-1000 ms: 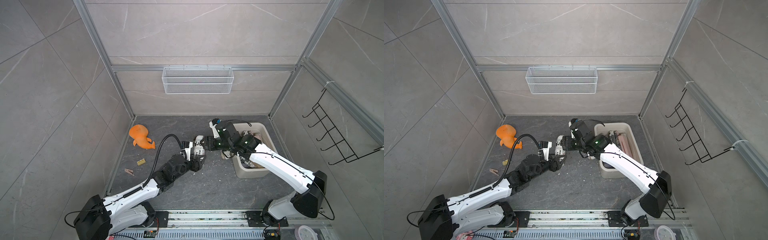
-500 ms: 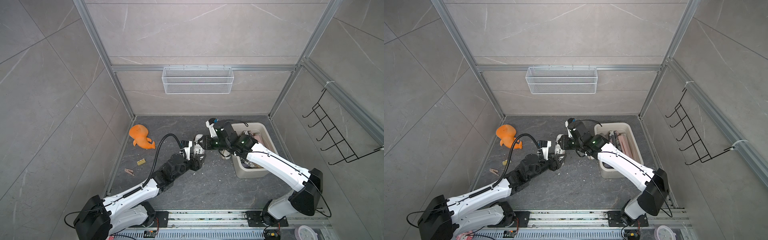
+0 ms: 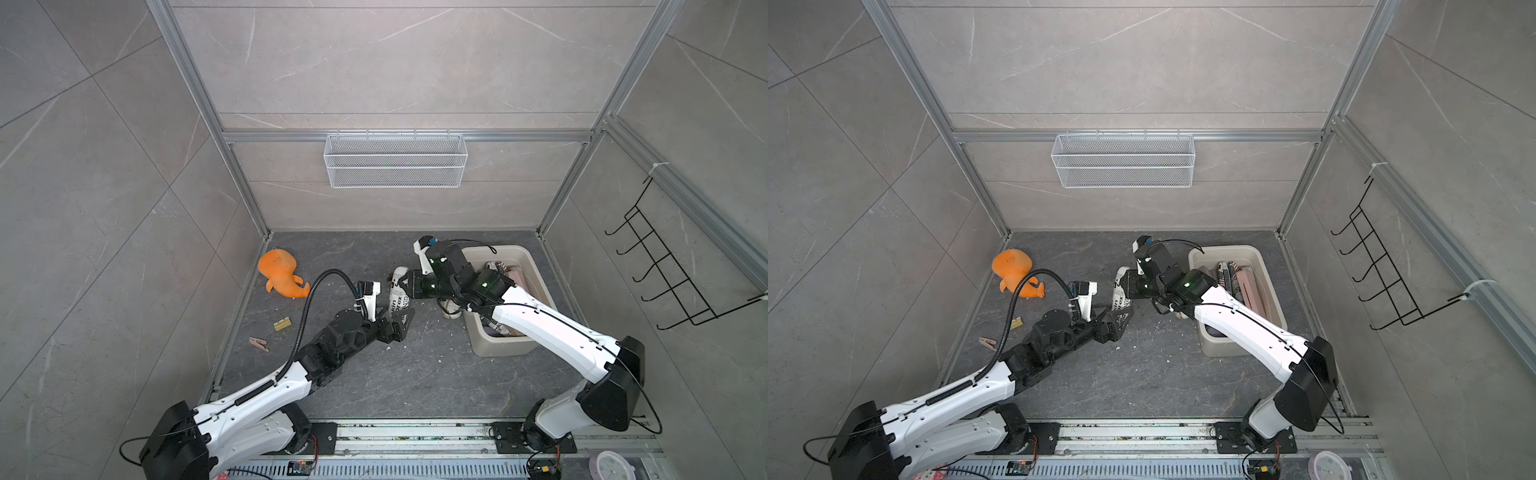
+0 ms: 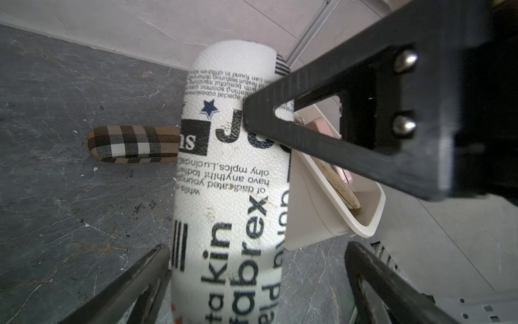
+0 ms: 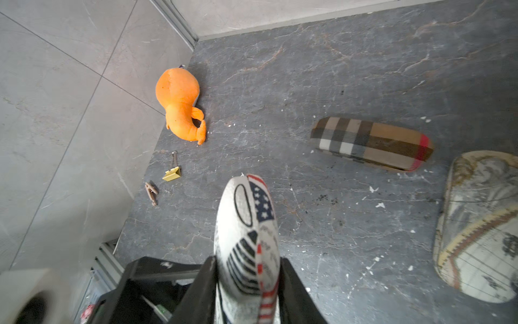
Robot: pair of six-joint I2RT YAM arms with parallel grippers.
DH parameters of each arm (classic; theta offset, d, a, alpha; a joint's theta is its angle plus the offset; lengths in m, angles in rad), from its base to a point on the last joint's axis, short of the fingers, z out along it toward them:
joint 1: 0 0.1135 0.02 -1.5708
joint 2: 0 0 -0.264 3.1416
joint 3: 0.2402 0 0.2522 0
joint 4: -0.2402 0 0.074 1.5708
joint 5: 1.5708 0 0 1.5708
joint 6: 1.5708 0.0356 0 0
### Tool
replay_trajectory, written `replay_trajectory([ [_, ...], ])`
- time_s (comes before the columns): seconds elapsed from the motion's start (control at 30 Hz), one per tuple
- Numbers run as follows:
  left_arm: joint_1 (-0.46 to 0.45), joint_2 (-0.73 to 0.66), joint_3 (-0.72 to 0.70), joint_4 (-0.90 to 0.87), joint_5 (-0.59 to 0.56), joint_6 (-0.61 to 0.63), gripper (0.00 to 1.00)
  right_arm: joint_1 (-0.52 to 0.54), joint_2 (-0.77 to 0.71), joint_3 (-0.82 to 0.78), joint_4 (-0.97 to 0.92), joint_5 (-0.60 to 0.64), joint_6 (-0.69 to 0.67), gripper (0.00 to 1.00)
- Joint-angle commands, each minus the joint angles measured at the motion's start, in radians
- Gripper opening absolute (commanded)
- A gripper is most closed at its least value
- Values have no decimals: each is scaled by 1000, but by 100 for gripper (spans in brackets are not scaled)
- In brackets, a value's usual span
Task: Put the glasses cases into the storage boxes
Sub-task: Pick up the glasses case at the center of the board.
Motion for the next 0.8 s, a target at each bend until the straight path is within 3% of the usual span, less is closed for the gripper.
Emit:
replay_trajectory([
  [0.0,-1,-79,-7,-66,-43,1,100,-31,-45,60,-33,76,-51,35],
  [0.37,-1,-217,-12,-268,-94,7,99,-298,-201,170,-330,207,-239,35],
  [0.53,0,-216,-24,-279,-95,1,99,-366,-243,199,-471,384,-303,35],
  [0.77,-1,-217,-34,-295,-91,-4,99,-379,-240,160,-572,681,-339,35],
])
